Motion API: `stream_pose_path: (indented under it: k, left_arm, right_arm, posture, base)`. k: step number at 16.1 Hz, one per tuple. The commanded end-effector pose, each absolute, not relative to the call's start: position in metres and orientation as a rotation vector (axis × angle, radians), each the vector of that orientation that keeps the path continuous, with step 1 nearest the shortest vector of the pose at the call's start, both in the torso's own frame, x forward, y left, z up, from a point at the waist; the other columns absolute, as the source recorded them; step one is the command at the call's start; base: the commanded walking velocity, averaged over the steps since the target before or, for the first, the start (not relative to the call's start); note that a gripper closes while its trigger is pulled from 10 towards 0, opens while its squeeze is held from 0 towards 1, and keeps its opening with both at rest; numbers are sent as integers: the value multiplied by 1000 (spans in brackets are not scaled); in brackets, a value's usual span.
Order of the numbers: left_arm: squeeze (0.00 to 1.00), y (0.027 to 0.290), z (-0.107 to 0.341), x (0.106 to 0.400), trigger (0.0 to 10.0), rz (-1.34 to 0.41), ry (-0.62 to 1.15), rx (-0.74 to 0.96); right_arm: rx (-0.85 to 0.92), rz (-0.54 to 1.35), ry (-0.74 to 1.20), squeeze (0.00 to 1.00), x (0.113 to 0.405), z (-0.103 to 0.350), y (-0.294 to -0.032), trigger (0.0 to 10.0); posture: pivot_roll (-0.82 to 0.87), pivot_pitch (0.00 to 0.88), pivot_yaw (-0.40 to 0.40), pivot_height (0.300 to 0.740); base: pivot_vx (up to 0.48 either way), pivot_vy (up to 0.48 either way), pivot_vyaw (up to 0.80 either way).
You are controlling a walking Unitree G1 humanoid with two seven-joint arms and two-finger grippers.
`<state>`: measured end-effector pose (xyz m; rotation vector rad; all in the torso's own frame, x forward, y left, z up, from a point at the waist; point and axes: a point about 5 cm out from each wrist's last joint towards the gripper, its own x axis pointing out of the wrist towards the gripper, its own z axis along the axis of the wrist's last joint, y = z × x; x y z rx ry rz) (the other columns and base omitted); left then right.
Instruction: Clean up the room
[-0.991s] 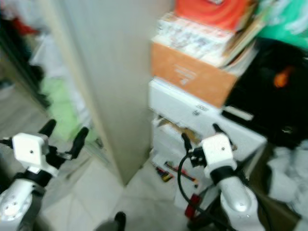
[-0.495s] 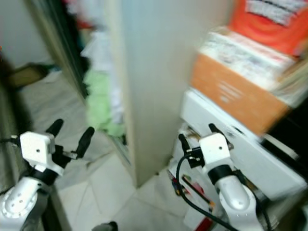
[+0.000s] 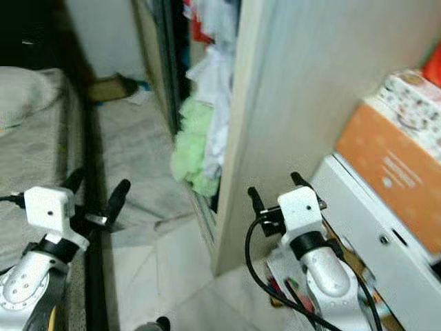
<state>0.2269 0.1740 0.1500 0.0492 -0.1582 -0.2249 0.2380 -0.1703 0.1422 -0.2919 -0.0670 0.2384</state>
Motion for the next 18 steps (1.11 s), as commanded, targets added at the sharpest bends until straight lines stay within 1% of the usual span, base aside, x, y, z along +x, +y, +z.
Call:
stream_pose_path:
  k: [1,9,18]
  left_arm:
    - [0,172,149,225,10000,-229,-153,51]
    - [0,170,149,225,10000,-231,-153,48]
    - [0,167,147,228,10000,-239,-144,64]
  right_arm:
    - [-295,225,-56,0,237,142,-175,10000]
    - [-291,234,-47,0,237,141,-174,10000]
    - [-288,233,-47,0,240,140,-173,10000]
  posture:
    - [56,144,-89,740]
    - [53,151,-91,740]
    - [58,140,-90,740]
  base:
    - [0,0,769]
    - [0,0,769]
    - [0,0,767]
